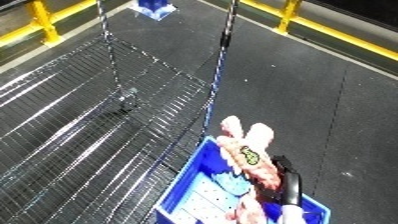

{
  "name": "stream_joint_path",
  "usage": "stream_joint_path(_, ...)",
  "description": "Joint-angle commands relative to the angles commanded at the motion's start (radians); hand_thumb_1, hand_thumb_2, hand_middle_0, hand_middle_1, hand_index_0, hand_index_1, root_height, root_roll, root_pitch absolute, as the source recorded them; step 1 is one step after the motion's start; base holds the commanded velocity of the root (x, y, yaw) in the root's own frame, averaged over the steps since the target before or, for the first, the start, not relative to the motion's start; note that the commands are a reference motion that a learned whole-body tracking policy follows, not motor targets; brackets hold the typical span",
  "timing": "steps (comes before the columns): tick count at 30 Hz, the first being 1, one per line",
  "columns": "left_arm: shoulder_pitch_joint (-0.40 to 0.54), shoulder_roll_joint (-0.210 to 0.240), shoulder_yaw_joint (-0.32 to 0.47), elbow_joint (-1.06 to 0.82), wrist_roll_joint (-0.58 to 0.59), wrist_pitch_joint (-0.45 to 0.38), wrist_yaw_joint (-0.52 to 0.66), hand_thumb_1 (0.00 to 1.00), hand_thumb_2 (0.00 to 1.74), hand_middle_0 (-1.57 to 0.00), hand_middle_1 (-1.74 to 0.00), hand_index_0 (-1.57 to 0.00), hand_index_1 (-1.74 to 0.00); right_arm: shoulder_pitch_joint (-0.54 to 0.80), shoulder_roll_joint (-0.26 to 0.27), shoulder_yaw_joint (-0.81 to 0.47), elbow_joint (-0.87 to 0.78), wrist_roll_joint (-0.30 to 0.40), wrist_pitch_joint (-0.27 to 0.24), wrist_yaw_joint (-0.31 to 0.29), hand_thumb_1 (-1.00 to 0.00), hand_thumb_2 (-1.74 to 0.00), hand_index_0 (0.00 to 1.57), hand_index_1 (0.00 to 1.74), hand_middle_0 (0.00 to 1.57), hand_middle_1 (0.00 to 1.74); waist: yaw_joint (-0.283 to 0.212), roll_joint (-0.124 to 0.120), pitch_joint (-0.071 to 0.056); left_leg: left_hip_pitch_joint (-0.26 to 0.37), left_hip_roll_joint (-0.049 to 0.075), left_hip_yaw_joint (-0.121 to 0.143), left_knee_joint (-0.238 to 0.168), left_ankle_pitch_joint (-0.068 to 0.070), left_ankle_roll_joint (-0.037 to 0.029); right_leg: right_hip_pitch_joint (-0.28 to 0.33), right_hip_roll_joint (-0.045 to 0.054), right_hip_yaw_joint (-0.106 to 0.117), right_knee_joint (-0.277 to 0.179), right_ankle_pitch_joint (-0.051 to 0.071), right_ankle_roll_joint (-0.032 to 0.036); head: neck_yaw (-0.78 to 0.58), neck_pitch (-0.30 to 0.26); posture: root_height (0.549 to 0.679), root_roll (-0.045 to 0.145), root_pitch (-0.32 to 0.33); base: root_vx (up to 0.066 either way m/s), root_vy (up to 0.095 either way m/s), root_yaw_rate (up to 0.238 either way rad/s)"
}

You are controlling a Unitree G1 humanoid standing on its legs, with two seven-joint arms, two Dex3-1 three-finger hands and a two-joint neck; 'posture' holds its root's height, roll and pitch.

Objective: Pick up the object and place it into the box

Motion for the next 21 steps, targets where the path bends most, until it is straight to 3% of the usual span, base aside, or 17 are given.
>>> stream_joint_path(6, 0.008, 0.001, 0.003, -0.006, 0.001, -0.001, -0.003, 1.0, 1.74, -1.57, -1.74, -1.57, -1.74, 0.001, 0.005, 0.004, -0.001, 0.002, -0.002, 0.002, 0.0, 0.0, 0.0, 0.0, 0.0, 0.0, 0.006, -0.002, -0.001, 0.004, -0.002, 0.0, -0.008, 0.004, 0.0004, 0.004, -0.0005, -0.002, -0.005, -0.001, 0.002, 0.006, -0.002, 0.642, 0.091, -0.19, 0.001, 0.002, 0.012)
stream_joint_path(14, 0.012, 0.002, 0.006, -0.007, 0.003, 0.0, -0.004, 1.0, 1.74, -1.57, -1.74, -1.57, -1.74, 0.004, 0.01, 0.006, -0.002, 0.003, -0.003, 0.0, 0.0, 0.0, 0.0, 0.0, 0.0, 0.0, 0.011, -0.003, -0.001, 0.007, -0.005, 0.0, -0.014, 0.006, 0.0012, 0.008, -0.0027, -0.003, -0.01, 0.0, 0.0035, 0.016, -0.013, 0.643, 0.091, -0.189, 0.001, -0.002, 0.011)
stream_joint_path(21, 0.018, 0.001, 0.011, -0.02, -0.003, -0.001, -0.005, 1.0, 1.74, -1.57, -1.74, -1.57, -1.74, -0.001, 0.014, 0.019, -0.023, 0.016, -0.005, 0.011, 0.0, 0.0, 0.0, 0.0, 0.0, 0.0, 0.023, -0.004, 0.001, 0.007, -0.008, -0.003, -0.018, 0.01, 0.0022, 0.011, -0.0036, -0.006, -0.013, -0.001, 0.0037, -0.018, -0.057, 0.643, 0.092, -0.19, 0.005, 0.001, 0.009)
